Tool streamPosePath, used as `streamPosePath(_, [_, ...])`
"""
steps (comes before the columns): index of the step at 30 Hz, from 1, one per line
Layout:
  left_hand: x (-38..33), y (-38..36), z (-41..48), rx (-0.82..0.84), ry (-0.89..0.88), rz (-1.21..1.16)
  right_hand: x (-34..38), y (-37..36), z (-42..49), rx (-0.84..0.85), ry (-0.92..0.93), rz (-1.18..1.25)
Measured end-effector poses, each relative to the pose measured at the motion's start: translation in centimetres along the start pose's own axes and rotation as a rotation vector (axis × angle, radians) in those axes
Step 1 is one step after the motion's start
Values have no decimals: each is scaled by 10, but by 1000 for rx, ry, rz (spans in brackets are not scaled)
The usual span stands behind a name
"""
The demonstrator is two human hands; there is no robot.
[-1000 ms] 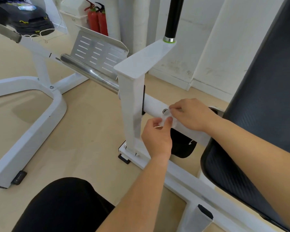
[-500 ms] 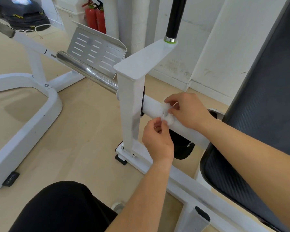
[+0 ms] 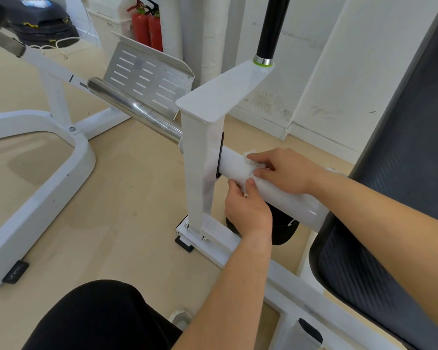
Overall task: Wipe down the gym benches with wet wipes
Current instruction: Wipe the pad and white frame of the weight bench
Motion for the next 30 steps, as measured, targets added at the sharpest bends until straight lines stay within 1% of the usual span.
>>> streamPosePath(2, [3, -1, 3, -2, 33, -21, -2, -1, 5, -2, 15, 10])
streamPosePath(7, [3, -5, 16, -52, 185, -84, 7, -5, 25, 0, 5, -24])
streamPosePath(10, [0, -7, 24, -80, 236, -145, 15, -6, 39, -7, -18, 17])
streamPosePath(13, [-2, -5, 32, -107, 255, -172, 19, -8, 49, -3, -44, 78])
streamPosePath(16, [-1, -3, 31, -87, 243, -176, 19, -10, 47, 11, -64, 95])
streamPosePath(21, [10, -7, -2, 64, 228, -120, -4, -6, 20, 44, -103, 62])
streamPosePath(23, [11, -7, -6, 91, 246, -107, -11, -2, 12, 70, -137, 68])
streamPosePath(25, [6, -4, 1, 80, 281, -133, -9, -1, 16, 84, -153, 58])
streamPosePath(30, [-4, 2, 28, -17, 330, -257, 18, -6, 48, 43, -133, 104])
Point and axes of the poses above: each hand's wrist, its own z-axis towards the middle knuckle, its own y-axis out of the back of the hand, x = y × z, the point moved 5 cm from there along z, towards the middle knuckle, and after that the axes turned 2 degrees about -y, right-handed, at the moved point
